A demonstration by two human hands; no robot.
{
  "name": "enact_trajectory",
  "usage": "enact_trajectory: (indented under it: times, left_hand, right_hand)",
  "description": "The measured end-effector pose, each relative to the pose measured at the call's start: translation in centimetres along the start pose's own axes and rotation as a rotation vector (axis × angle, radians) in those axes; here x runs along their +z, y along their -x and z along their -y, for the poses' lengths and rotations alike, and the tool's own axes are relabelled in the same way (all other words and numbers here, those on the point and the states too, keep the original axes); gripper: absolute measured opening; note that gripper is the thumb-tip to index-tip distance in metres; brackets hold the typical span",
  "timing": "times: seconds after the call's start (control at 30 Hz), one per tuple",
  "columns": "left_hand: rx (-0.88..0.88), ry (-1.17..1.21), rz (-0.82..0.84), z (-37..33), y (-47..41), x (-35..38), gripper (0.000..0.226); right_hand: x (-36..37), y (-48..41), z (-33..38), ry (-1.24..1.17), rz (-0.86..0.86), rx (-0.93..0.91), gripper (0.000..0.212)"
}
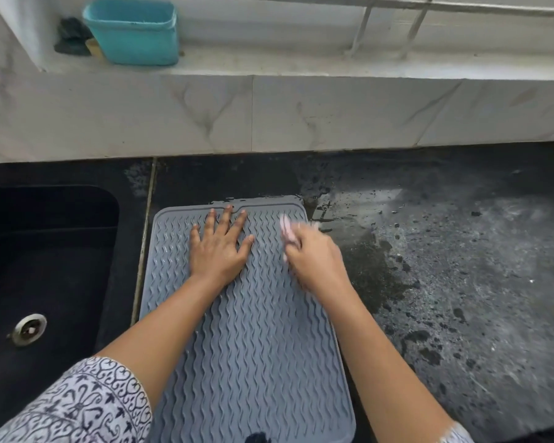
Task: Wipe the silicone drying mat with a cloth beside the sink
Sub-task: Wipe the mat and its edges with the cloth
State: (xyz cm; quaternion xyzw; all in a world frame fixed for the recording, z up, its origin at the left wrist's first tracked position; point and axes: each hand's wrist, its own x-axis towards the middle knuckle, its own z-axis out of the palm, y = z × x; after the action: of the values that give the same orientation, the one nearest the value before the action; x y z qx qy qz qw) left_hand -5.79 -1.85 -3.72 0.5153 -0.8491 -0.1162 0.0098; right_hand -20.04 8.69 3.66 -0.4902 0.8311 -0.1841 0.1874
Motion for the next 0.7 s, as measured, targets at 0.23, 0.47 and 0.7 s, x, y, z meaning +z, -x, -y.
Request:
enact_trajectory:
  times: [0.23,0.47,0.7]
  left_hand:
    - [-0.012,0.005,-0.024,0.0,-0.1,0.2,0.059]
    - [0.001,0.015,-0.050,0.0,-0.1,0.5,0.061]
    - [0.026,0.044,-0.009,0.0,0.3,-0.3,0.061]
  right_hand:
    - [5.9,-5.3,-0.7,0.252,-0.059,-0.037,0.058]
    - [6.2,5.2,-2.9,0.303,0.018,-0.102,0.064]
    - [0.5,8.7,-0.2,0.158,0.200,0.023,0.033]
